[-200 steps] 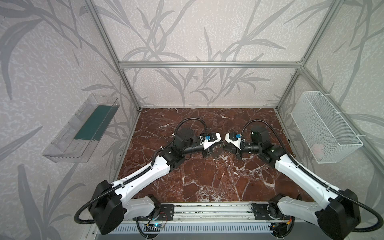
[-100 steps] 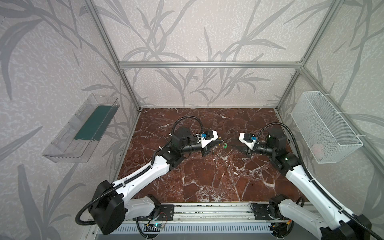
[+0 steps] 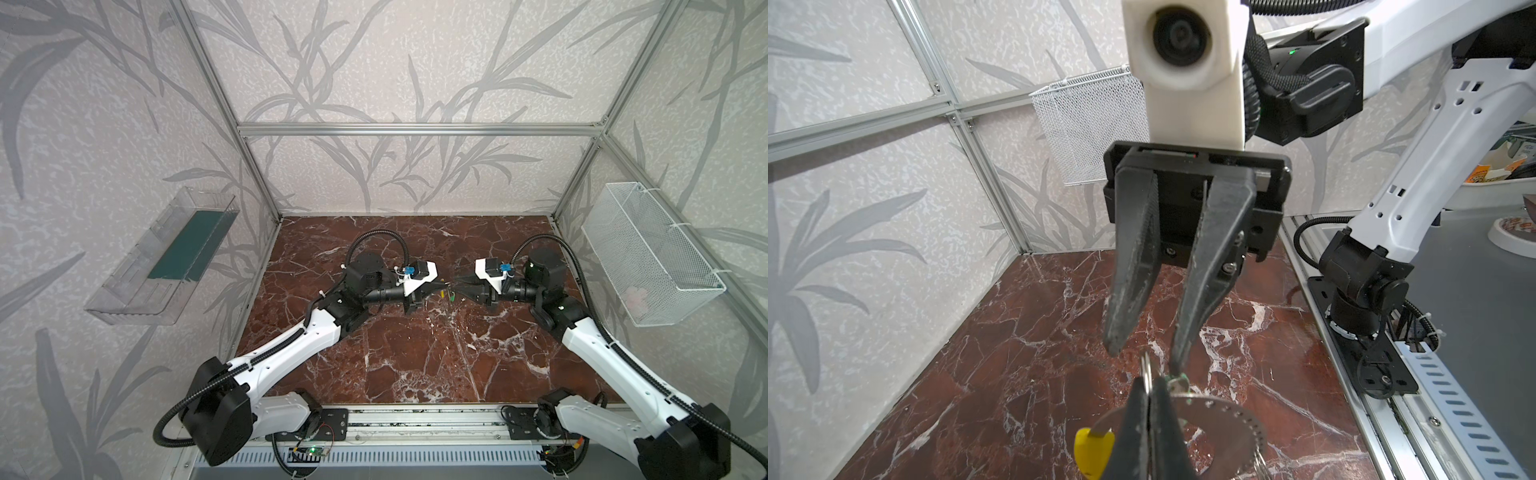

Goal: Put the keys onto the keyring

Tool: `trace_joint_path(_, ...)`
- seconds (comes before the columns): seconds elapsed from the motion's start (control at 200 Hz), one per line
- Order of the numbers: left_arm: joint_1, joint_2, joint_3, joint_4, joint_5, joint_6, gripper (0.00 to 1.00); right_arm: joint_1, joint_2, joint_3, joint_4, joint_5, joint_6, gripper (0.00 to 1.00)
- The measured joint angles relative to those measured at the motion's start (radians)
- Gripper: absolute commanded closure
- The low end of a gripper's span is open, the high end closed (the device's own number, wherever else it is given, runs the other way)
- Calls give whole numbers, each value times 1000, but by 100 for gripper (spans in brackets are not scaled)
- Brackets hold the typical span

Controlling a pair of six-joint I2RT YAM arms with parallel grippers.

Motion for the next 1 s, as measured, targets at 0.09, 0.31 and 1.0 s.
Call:
trace_joint_path(0.09, 0, 0, 0, -2, 3, 0, 100, 5, 8, 4, -11, -10, -1, 77)
trace_joint_path(0.31, 0, 0, 0, -16, 10, 1, 100, 19, 13, 13, -15, -13, -5, 88)
trace_joint_path(1.0, -2, -23, 164, -397, -121, 271, 77, 89, 102, 264, -521, 166, -214, 100)
